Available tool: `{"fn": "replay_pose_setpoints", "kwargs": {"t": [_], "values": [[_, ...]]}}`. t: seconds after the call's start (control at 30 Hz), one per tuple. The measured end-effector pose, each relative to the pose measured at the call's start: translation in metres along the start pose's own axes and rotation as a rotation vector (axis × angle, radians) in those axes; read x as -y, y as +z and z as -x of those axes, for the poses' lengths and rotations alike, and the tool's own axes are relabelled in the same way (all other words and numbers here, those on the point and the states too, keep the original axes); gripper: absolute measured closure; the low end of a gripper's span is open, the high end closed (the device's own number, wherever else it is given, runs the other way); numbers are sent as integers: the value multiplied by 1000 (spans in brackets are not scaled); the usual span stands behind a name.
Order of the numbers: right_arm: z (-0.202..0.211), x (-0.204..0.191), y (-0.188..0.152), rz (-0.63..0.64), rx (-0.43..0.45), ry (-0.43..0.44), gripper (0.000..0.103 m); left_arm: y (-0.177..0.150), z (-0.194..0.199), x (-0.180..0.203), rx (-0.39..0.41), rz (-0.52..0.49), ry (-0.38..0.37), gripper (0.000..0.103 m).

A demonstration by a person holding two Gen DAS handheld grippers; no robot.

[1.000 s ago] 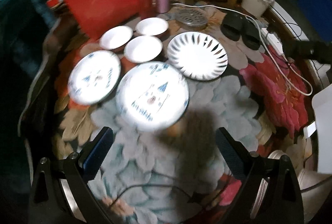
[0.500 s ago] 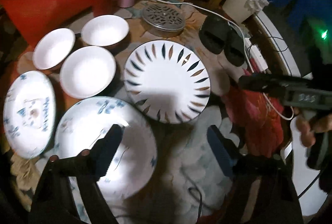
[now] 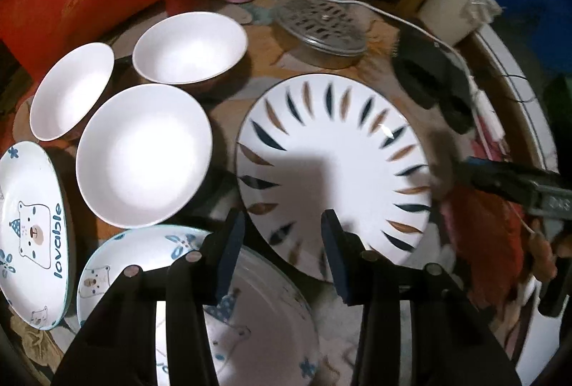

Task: Organize plates and bowls
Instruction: 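Move the left tool toward the rim of the leaf-striped white plate, then close the left tool on the striped plate rim and lift it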

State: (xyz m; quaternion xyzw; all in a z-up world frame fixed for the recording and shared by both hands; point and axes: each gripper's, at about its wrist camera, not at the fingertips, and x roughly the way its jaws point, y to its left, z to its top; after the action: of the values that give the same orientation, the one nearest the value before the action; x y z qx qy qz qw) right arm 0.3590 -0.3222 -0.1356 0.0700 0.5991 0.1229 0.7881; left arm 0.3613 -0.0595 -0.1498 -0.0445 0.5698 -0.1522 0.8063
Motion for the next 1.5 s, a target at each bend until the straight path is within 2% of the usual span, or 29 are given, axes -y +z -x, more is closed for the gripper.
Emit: {"fn": "replay_pose_setpoints", "kwargs": {"t": [0.2, 0.3, 0.47, 0.57, 0.6, 0.63, 0.67, 0.7, 0.87, 0.97, 1.5], "values": [[-15, 14, 4, -29, -2, 12, 30, 10, -26, -4, -24, 41, 55, 60], [-24, 21, 7, -53, -2, -2, 34, 14, -36, -5, -34, 47, 78, 65], [-43, 31, 10, -103, -12, -12, 45, 15, -46, -12, -51, 69, 99, 82], [-55, 30, 10, -99, -41, -9, 54, 13, -46, -13, -43, 65, 92, 82], [-59, 27, 9, -89, -56, -13, 61, 12, -46, -12, -43, 60, 93, 82], [-64, 24, 9, -73, -76, -11, 75, 11, -46, -11, -44, 52, 95, 82], [-68, 21, 8, -60, -93, -9, 84, 11, -45, -10, -44, 43, 98, 82], [-68, 18, 8, -49, -90, -19, 86, 11, -45, -10, -47, 33, 99, 82], [-64, 17, 7, -47, -73, -36, 87, 10, -41, -3, -32, -12, 113, 83], [-57, 15, 9, -25, -43, -55, 87, 10, -37, -1, -15, -13, 95, 83], [-31, 11, -3, 30, -4, -36, 87, -7, -7, 18, 39, -106, 70, 83]]}}
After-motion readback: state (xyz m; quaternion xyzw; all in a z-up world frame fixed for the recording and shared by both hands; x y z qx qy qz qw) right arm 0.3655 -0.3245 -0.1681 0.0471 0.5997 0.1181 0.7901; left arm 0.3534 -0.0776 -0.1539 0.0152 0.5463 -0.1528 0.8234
